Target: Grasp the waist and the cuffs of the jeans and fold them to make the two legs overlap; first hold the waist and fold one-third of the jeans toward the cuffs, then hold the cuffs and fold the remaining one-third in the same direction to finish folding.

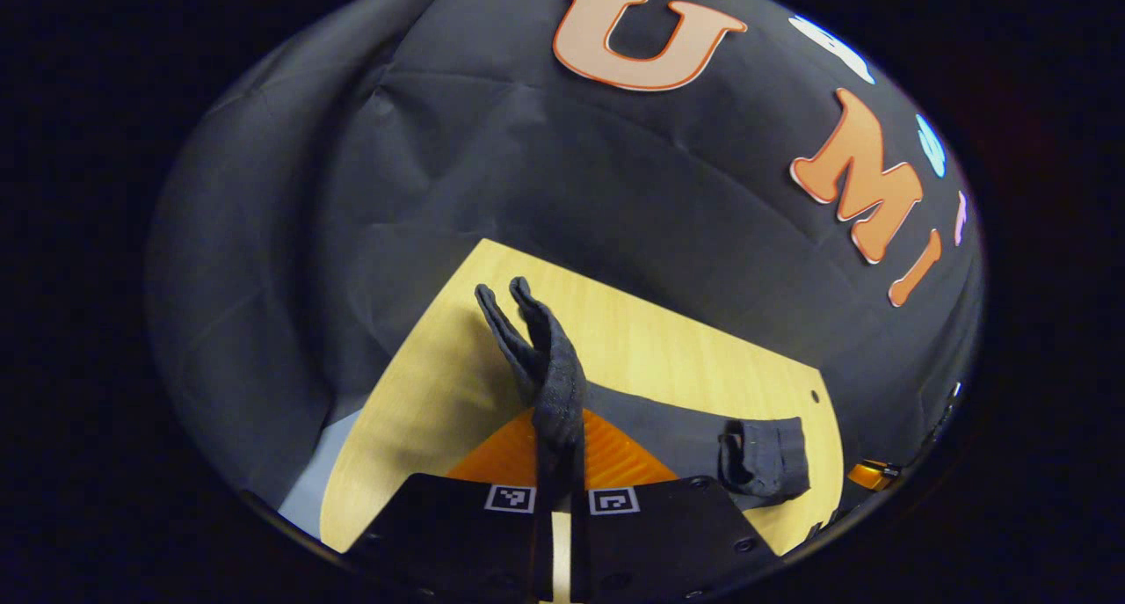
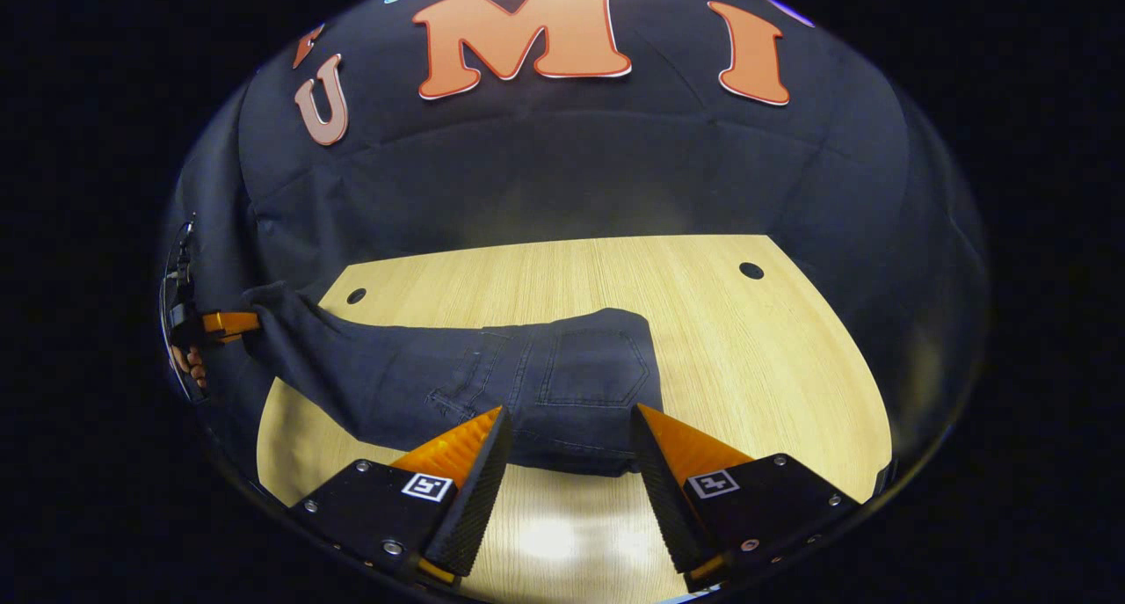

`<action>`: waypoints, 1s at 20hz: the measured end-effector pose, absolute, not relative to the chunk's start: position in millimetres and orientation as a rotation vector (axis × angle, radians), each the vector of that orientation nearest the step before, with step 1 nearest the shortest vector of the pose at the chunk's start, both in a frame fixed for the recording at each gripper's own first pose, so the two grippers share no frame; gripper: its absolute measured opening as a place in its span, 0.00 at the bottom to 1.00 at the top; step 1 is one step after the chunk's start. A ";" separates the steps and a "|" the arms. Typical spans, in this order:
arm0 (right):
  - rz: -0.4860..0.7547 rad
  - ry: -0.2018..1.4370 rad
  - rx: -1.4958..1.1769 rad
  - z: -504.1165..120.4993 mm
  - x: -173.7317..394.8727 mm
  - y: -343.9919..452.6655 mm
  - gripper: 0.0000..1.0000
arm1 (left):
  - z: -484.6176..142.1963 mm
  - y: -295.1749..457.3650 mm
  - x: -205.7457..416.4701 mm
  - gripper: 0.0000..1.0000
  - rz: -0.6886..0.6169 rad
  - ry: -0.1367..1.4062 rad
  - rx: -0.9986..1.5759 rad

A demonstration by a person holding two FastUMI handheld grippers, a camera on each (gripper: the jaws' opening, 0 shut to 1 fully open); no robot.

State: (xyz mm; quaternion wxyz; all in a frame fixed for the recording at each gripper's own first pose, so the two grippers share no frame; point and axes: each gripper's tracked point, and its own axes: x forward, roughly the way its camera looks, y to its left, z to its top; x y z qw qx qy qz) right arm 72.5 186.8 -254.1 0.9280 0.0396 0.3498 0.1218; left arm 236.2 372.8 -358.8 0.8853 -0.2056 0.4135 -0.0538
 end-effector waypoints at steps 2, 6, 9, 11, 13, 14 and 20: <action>0.253 0.720 0.077 -254.4 71.6 185.9 0.82 | -355.1 361.8 241.2 0.07 -0.133 0.847 -0.439; 0.254 0.697 0.100 -251.0 76.9 186.0 0.82 | -328.5 327.2 240.3 0.07 -0.196 0.814 -0.424; 0.249 0.680 0.101 -249.2 80.7 180.7 0.83 | -299.9 294.9 244.0 0.06 -0.240 0.785 -0.405; 0.255 0.671 0.113 -248.2 83.1 179.6 0.88 | -284.6 272.3 245.2 0.07 -0.266 0.766 -0.386; 0.261 0.659 0.117 -247.2 85.5 177.1 0.90 | -268.5 248.5 246.7 0.07 -0.294 0.748 -0.370; 0.262 0.653 0.118 -247.0 87.2 175.6 0.92 | -262.5 236.1 246.9 0.07 -0.309 0.742 -0.364; 0.272 0.616 0.145 -244.8 96.1 167.0 0.98 | -236.2 159.1 243.8 0.07 -0.377 0.723 -0.341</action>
